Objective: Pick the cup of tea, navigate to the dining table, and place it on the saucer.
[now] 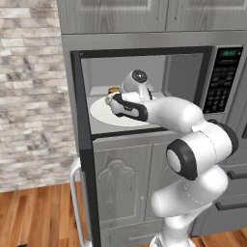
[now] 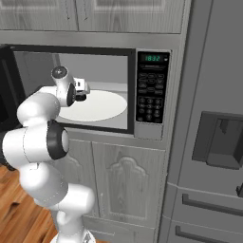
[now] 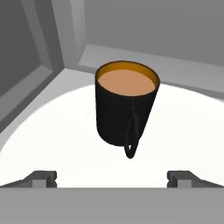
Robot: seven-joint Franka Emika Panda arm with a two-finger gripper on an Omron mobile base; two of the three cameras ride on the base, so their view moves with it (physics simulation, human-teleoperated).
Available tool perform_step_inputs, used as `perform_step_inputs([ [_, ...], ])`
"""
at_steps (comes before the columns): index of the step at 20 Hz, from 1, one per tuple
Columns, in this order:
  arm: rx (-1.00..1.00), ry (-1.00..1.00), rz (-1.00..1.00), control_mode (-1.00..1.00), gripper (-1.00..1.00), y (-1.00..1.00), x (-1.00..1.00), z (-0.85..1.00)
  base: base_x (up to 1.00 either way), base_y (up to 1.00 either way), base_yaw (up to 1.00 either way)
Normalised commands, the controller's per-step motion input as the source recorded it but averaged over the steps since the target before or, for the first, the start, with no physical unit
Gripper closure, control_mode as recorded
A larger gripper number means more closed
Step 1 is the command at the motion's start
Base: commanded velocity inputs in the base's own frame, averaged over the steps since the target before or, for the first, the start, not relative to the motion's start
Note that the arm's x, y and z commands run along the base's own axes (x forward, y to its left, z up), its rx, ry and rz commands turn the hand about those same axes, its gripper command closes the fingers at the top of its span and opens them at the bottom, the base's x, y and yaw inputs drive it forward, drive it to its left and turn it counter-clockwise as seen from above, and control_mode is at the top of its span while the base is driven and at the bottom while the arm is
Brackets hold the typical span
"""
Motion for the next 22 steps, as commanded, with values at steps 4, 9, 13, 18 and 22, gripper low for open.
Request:
perform_step_inputs([
  [4,0.00,0.00,-0.02,-1.00,-1.00,-0.03,0.21,-0.19,0.00,0.00,0.00],
  [9,0.00,0.00,-0.01,-1.00,-1.00,-0.09,0.14,-0.04,0.00,0.00,0.00],
  [13,0.00,0.00,0.00,-1.00,-1.00,0.00,0.01,0.00,0.00,0.00,0.00],
  [18,0.00,0.02,0.00,-1.00,-1.00,-0.11,0.06,-0.04,0.00,0.00,0.00],
  [22,0.00,0.01,0.00,-1.00,-1.00,-0.05,0.14,-0.05,0.00,0.00,0.00],
])
